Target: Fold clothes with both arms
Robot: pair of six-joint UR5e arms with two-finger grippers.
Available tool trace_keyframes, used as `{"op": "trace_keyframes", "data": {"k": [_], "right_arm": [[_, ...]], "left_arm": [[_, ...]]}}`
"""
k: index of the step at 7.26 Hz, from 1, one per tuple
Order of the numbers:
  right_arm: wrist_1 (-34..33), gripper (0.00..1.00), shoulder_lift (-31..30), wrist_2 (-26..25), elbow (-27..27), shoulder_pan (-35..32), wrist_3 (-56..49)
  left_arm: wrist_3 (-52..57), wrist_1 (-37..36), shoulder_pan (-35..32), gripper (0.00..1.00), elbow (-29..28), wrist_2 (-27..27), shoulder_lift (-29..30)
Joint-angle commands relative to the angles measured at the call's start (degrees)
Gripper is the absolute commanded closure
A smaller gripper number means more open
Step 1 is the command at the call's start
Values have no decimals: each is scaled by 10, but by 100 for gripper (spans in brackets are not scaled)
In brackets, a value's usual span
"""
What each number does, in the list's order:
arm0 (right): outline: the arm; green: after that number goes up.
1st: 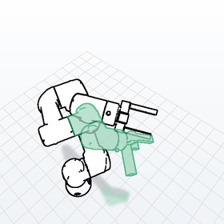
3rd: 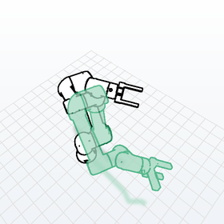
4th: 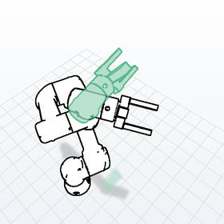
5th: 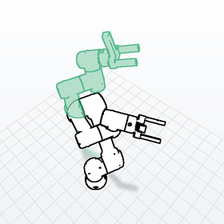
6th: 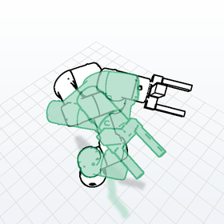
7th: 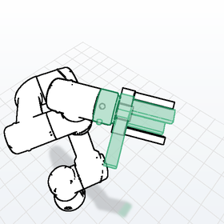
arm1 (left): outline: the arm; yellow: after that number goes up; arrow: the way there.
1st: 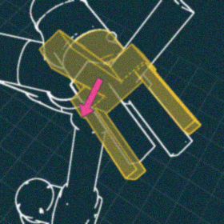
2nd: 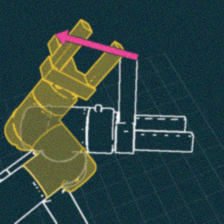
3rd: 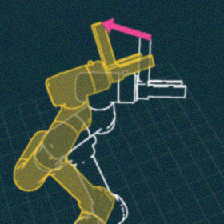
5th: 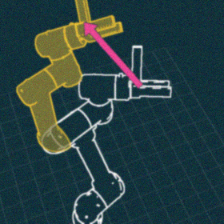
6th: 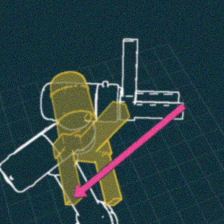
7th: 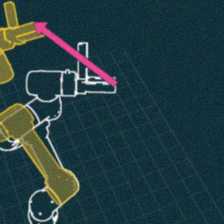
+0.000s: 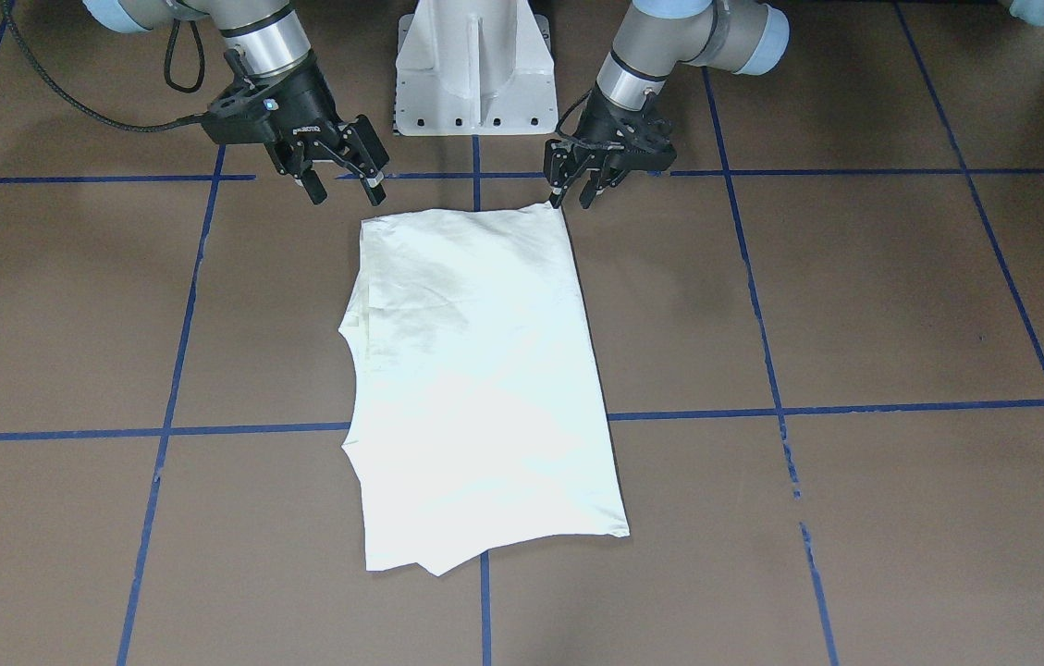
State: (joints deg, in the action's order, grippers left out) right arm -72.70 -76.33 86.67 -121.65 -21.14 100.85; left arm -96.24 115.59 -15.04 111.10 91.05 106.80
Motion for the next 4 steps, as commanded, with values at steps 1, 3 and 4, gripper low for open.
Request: {"op": "trace_keyframes", "data": {"k": [1,3,4], "right_arm": [[-1,0,0,-1,3,0,0],[-2,0,-1,-2,4,0,0],[-2,0,-1,-2,6,0,0]], "left_arm": [[-4,-2,17,40,-14,-1,2],[1,-3,18,40,-20,0,5],[9,-4,17,40,-23,0,9]]}}
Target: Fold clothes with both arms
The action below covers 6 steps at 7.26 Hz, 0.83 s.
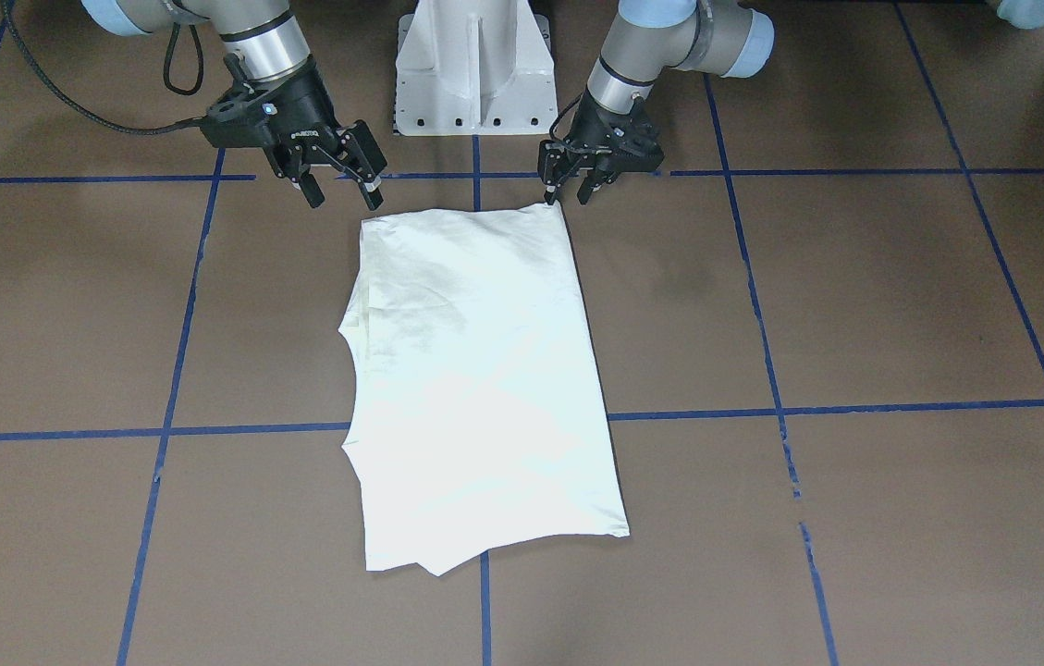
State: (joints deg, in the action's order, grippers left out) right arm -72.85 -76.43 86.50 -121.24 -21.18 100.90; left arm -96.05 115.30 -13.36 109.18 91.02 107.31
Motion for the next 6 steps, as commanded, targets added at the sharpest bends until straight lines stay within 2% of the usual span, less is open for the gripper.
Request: {"op": "trace_keyframes", "data": {"k": [1,6], "right_arm": [[0,0,0,0,2,0,0],[0,0,0,0,3,0,0]], "left_arm": [[11,0,0,40,-12,-1,13],[14,2,0,40,-37,-1,31]]}}
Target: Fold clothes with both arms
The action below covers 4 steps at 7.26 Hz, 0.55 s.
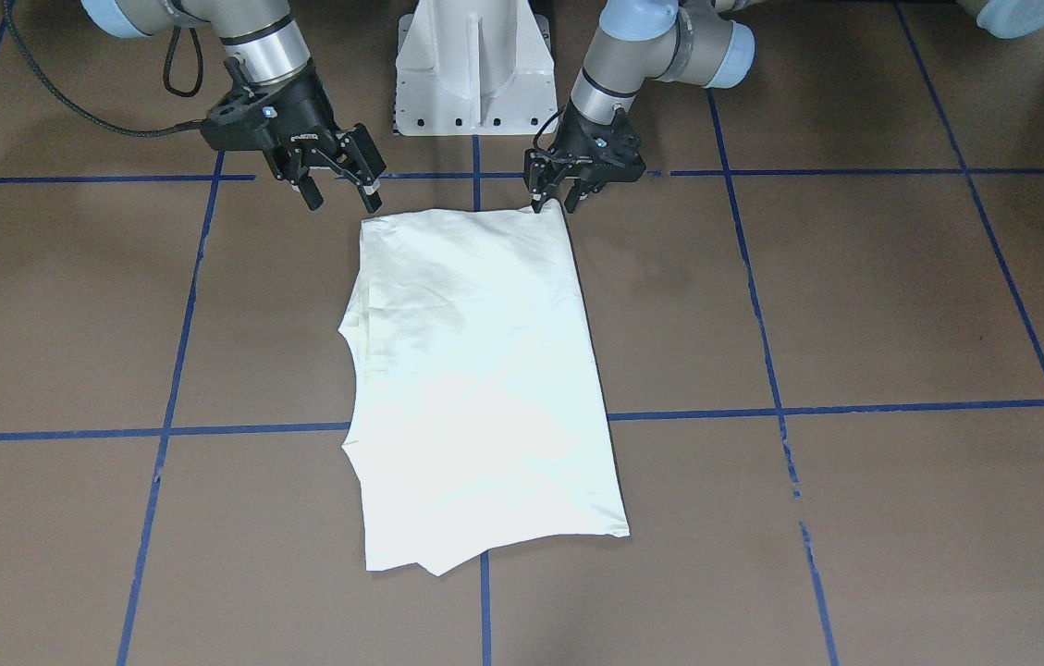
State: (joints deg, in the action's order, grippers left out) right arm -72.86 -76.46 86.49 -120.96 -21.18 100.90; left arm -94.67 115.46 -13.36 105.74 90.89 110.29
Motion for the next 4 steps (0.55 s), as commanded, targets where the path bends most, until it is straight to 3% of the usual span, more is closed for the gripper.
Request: {"op": "trace_keyframes", "data": {"k": [1,4], "right_arm": [[0,0,0,0,0,0,0],[0,0,0,0,4,0,0]], "left_arm": [[0,1,0,40,-3,0,1],[0,1,0,40,-4,0,1]]}}
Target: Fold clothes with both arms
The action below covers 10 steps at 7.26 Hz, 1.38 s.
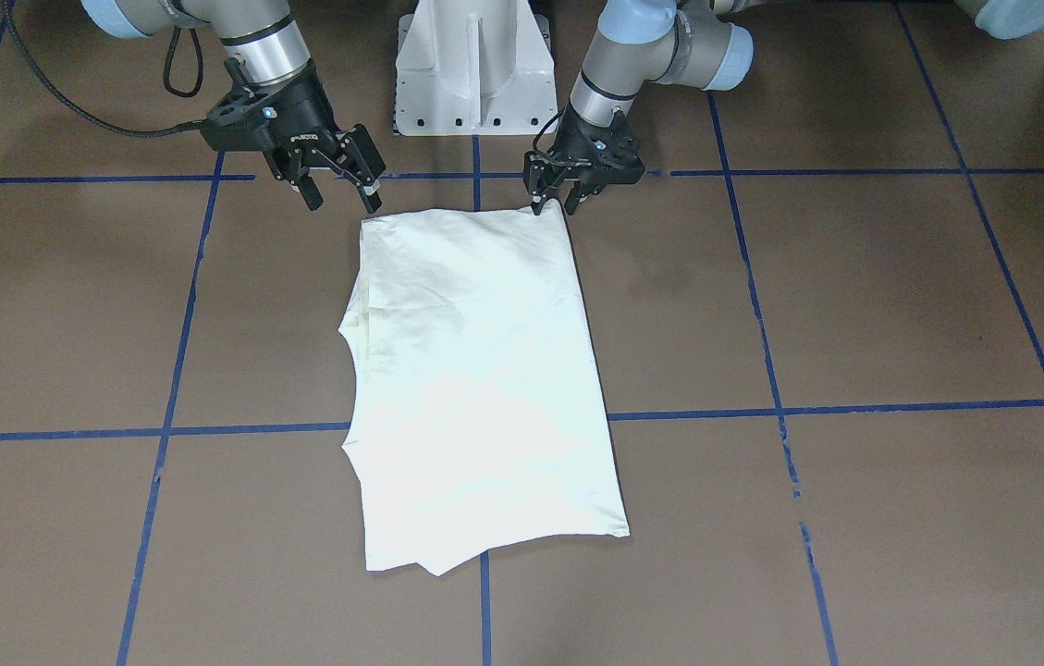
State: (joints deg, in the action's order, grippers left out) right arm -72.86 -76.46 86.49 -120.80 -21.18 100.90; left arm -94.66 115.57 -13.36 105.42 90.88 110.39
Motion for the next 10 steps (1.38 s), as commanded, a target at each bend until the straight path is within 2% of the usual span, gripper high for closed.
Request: {"op": "trace_keyframes", "data": {"k": [1,2,4,9,10], "right_arm": [[0,0,0,0,2,0,0],[0,0,0,-1,2,0,0],[0,0,0,-1,2,0,0],[0,0,0,-1,2,0,0],[-1,0,0,-1,4,0,0]], "left_arm": [[0,0,0,40,0,0,0],[0,0,0,42,0,0,0],[-2,3,1,57,-1,0,0],[-2,4,1,58,0,0,0],[-3,4,1,68,0,-1,0]]}}
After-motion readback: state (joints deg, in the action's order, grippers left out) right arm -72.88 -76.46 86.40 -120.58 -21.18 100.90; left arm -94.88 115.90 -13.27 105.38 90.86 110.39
